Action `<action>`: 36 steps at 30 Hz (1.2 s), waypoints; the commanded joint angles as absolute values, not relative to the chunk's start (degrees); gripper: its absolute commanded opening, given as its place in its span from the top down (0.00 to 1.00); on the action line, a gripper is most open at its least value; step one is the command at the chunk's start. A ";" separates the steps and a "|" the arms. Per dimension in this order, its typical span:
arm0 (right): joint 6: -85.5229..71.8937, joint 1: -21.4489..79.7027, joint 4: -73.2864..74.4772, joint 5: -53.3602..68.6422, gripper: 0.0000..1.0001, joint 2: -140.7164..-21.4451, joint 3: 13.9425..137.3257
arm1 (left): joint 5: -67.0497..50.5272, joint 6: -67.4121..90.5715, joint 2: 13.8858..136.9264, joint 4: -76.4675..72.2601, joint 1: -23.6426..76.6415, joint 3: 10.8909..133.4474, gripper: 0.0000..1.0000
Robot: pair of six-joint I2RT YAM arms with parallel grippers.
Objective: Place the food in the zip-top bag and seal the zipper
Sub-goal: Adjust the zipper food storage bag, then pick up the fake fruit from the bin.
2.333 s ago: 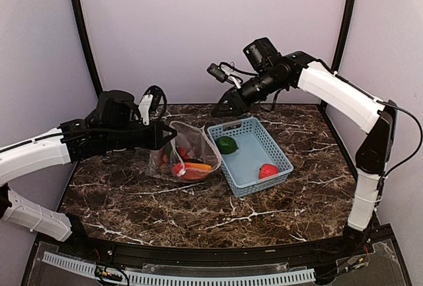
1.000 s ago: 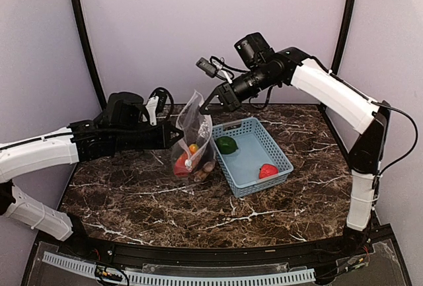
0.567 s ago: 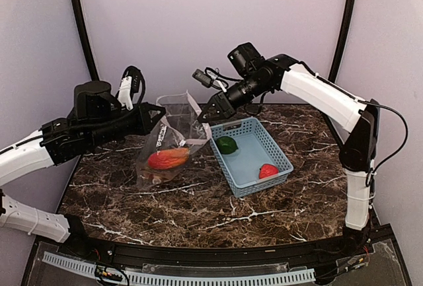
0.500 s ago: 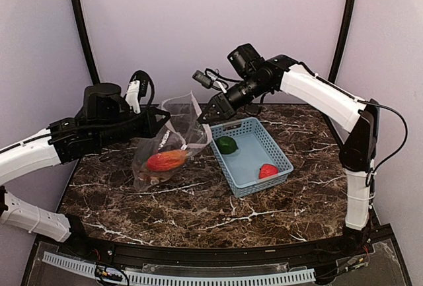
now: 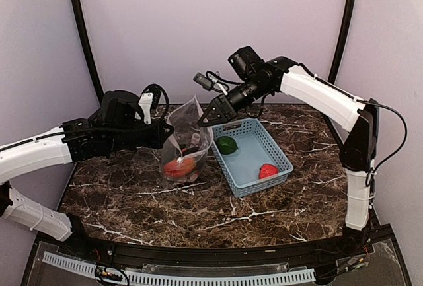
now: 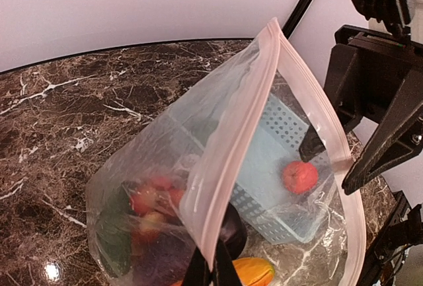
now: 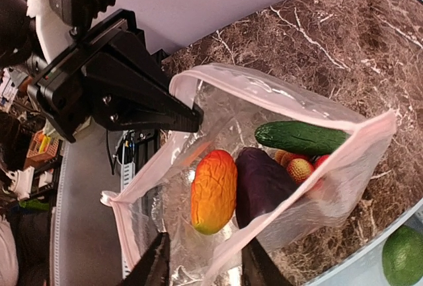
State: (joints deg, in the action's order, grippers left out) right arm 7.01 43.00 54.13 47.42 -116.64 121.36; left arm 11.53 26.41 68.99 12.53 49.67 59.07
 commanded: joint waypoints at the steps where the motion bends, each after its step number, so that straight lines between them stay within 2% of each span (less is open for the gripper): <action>1: 9.34 39.13 55.47 48.62 0.58 -113.83 119.83 | 12.38 25.57 67.71 12.42 49.60 58.17 0.99; 4: 10.51 35.15 55.94 50.83 0.47 -112.11 119.30 | 11.55 26.58 67.80 10.05 49.57 57.42 0.99; 10: 14.32 27.93 57.15 52.36 0.38 -108.70 116.83 | 11.44 26.33 68.68 8.63 49.52 58.25 0.99; 14: 19.54 25.10 57.29 50.73 0.37 -108.59 113.32 | 11.45 25.71 69.48 8.56 49.36 59.39 0.99; 22: 29.03 24.60 51.85 34.65 0.40 -115.22 107.10 | 9.17 25.92 69.99 10.71 48.50 63.53 0.99; 36: 28.22 25.52 48.88 35.51 0.33 -131.13 116.53 | 9.34 26.67 68.64 14.98 48.38 64.22 0.99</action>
